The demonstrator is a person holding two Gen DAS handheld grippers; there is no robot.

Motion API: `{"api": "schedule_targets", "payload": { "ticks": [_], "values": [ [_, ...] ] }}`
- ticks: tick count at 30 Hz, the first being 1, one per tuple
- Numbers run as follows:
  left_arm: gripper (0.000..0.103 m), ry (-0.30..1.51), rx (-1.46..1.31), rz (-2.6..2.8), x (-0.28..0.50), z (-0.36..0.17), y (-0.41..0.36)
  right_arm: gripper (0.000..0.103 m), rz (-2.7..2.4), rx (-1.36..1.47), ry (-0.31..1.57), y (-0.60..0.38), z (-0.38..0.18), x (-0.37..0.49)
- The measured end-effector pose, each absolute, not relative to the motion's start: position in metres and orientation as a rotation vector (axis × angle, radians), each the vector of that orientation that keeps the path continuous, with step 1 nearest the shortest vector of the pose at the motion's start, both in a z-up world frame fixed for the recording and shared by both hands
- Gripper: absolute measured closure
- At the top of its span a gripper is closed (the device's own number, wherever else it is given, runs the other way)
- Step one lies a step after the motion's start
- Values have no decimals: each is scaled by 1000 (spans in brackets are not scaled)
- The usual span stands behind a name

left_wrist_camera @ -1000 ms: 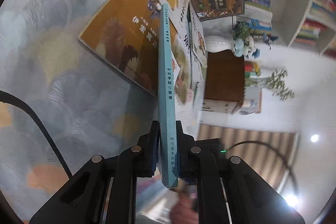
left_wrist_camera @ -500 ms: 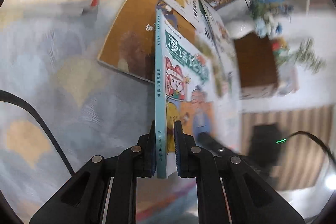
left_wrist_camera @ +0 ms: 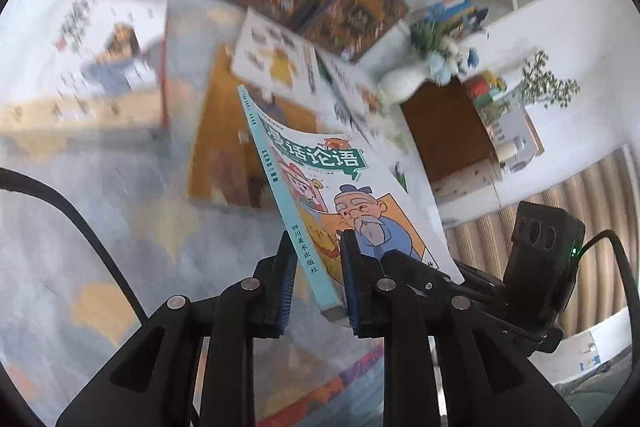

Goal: Organize books

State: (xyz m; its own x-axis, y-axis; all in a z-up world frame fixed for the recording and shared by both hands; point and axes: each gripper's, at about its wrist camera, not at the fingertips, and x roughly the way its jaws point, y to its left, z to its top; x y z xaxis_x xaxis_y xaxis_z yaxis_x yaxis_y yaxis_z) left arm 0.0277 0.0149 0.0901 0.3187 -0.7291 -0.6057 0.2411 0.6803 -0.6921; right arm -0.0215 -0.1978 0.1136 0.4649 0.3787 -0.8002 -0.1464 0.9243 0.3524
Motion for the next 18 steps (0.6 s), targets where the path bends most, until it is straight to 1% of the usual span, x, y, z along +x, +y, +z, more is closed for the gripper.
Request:
{"api": "schedule_targets", "payload": {
  "ticks": [2, 6, 12, 18],
  "values": [
    [84, 1029, -548, -641, 35, 96, 30, 77, 362, 233, 1027, -183, 120, 1],
    [82, 972, -523, -537, 58, 99, 67, 76, 438, 252, 1035, -147, 111, 57],
    [81, 948, -594, -419, 99, 82, 132, 76, 528, 290, 1082, -96, 81, 124],
    [83, 955, -606, -361, 124, 62, 158, 75, 535, 270, 1104, -63, 66, 162]
  ]
}}
